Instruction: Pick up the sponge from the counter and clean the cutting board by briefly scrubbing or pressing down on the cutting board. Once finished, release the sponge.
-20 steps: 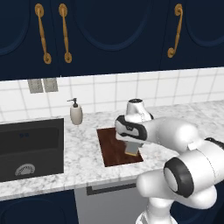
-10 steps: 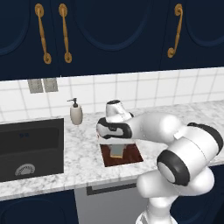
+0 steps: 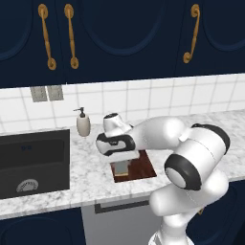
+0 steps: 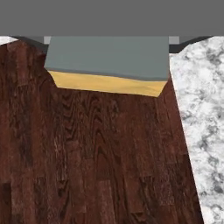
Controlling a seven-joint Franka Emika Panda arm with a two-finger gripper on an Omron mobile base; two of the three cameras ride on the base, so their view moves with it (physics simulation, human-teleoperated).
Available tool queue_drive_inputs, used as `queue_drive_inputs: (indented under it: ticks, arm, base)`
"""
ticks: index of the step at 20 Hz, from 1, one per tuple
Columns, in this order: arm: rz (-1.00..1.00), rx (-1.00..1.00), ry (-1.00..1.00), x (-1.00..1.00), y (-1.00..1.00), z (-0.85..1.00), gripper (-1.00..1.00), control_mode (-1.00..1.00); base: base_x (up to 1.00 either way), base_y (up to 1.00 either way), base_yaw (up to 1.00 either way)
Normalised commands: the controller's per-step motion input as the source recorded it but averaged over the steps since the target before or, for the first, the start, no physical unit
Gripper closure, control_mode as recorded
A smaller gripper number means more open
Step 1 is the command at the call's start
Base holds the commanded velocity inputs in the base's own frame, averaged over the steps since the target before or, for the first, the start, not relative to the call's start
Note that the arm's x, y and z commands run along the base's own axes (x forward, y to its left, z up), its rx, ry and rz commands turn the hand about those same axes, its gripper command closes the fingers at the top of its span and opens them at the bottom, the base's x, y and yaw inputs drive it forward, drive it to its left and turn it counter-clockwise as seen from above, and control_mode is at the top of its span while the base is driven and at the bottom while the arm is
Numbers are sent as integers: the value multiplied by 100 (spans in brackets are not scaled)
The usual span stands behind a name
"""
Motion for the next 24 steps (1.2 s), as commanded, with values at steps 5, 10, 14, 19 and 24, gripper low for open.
queue_drive_inputs:
  ticks: [5, 10, 14, 19, 24]
  arm:
    - [5, -2, 0, 0, 11, -41, 100, -100]
    - [3, -2, 0, 0, 2, -14, 100, -100]
    - [3, -1, 0, 11, 0, -3, 100, -100]
    - [3, 0, 0, 9, 0, 0, 100, -100]
    - [5, 0, -1, 25, 0, 0, 100, -100]
  base:
    - [0, 0, 0]
    - [0, 0, 0]
    - [0, 0, 0]
    - [0, 0, 0]
    - [0, 0, 0]
